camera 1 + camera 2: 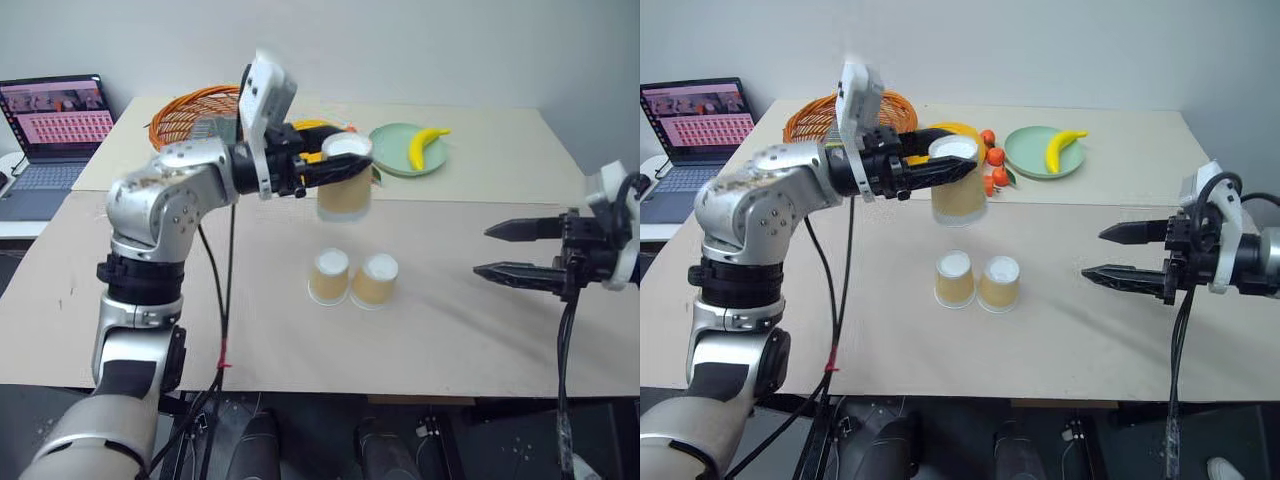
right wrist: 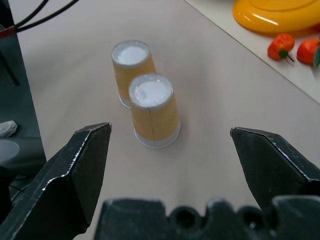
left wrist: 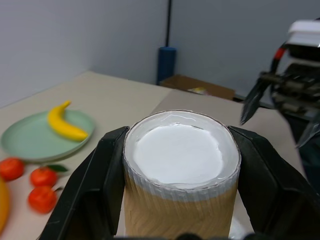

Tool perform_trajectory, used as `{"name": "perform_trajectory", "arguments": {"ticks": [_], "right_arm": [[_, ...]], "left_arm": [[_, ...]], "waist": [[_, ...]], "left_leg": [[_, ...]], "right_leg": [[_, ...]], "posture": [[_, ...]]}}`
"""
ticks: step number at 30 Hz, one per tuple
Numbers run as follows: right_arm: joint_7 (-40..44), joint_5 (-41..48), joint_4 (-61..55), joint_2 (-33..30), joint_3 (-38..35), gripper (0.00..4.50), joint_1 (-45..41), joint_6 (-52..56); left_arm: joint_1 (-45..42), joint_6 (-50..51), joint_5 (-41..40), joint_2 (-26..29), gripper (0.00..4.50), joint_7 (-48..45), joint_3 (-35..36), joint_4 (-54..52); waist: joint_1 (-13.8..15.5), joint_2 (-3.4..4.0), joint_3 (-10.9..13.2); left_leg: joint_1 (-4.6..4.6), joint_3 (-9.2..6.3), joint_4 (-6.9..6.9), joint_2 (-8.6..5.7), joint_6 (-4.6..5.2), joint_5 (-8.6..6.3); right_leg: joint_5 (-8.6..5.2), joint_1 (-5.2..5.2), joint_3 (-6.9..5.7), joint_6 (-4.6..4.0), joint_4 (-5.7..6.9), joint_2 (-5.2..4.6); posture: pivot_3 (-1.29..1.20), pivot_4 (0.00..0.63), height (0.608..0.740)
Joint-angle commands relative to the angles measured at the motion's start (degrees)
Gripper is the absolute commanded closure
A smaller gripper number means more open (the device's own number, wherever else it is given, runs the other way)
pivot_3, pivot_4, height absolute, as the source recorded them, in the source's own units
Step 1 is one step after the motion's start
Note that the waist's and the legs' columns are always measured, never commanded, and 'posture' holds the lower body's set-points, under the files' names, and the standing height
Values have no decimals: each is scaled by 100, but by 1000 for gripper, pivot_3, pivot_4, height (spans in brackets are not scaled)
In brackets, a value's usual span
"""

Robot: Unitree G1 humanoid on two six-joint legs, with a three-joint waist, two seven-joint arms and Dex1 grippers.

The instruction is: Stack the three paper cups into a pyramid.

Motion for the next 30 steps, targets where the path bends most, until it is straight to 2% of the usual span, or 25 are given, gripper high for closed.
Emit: {"name": "perform_trajectory", "arguments": {"ticks": [1, 5, 8, 30], "right_arm": [[-238, 115, -307, 63, -415, 0, 100, -134], [-509, 139, -461, 195, -639, 0, 291, -147], [-684, 145, -471, 273, -728, 0, 299, -149], [-1105, 262, -599, 255, -699, 0, 275, -144]], "left_arm": [[-244, -102, 16, 31, 1905, -365, -158, 144], [-51, -709, 589, 191, 1905, -992, -913, 94], [66, -952, 762, 246, 1905, -1227, -1099, 79], [685, -1395, 1187, -299, 1905, -744, -1069, 36]], "waist": [[-20, 2, -1], [0, 2, -1], [4, 2, 0], [15, 2, 0]], "left_leg": [[1, 1, 0, -1, 0, 0], [2, 1, 1, -1, 0, 0], [1, 2, 2, -2, 0, 0], [0, 1, 4, -2, 1, 0]], "right_leg": [[1, 0, 4, -1, 1, 0], [1, 1, 3, -2, 1, 0], [4, 1, 4, -7, 0, -1], [5, 2, 4, -7, 1, -1]], "posture": [[0, 150, 732], [0, 150, 732], [0, 150, 732], [0, 150, 732]]}}
